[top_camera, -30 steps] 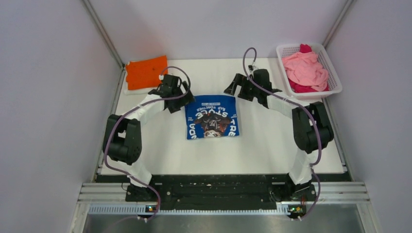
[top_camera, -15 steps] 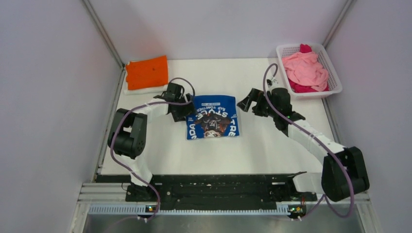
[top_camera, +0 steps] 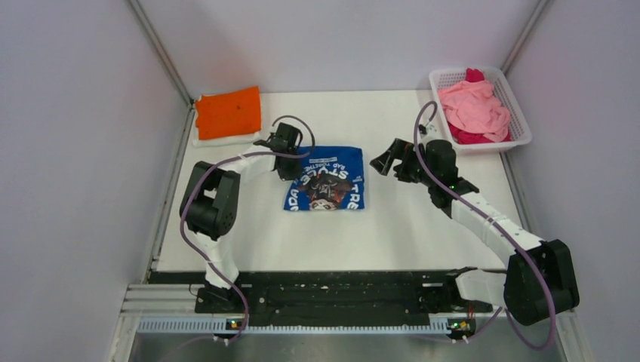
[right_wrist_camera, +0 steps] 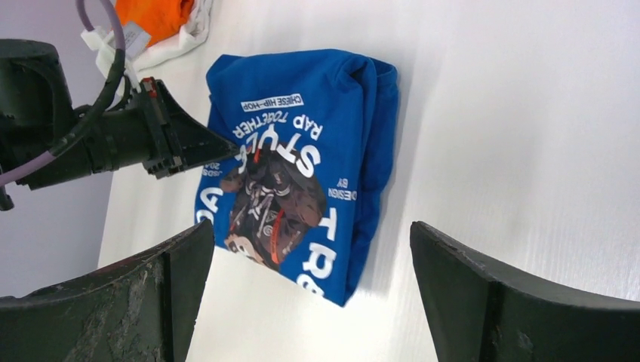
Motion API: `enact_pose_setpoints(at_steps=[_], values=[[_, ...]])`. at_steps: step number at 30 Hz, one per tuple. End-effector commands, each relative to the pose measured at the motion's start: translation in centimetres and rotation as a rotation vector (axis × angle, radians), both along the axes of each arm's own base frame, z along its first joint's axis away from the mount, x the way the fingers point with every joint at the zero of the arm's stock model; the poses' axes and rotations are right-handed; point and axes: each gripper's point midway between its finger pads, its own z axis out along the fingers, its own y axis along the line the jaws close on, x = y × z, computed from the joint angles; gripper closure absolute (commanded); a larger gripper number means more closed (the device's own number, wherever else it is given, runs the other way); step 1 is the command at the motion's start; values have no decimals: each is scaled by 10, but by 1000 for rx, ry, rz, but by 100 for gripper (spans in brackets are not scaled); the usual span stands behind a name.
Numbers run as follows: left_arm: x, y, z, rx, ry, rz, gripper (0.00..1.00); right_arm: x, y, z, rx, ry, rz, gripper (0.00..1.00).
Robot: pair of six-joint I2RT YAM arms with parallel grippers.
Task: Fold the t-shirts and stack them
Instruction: Put the neatly folded tshirt into the corner of the board with the left arm
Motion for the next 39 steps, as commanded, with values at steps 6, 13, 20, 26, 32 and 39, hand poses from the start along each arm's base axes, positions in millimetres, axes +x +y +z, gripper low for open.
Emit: enact_pose_setpoints(at_steps=[6,13,20,26,32,39], values=[[68,86,68,497,-240,183,100,7,-5,4,-23,-77,-6,1],[122,115,122,750,-358,245,100,11,-9,-3,-52,-79,-21,1],[159,140,181,864,-512,252,100,13,-20,-9,-99,-76,-67,1],[179,156,223,892,-599,275,100,16,-24,-13,-125,-73,-88,1],[192,168,252,898,-655,312,100,20,-26,-15,-139,-67,-97,1],[198,174,278,898,-701,328,100,20,-26,-20,-147,-51,-96,1]])
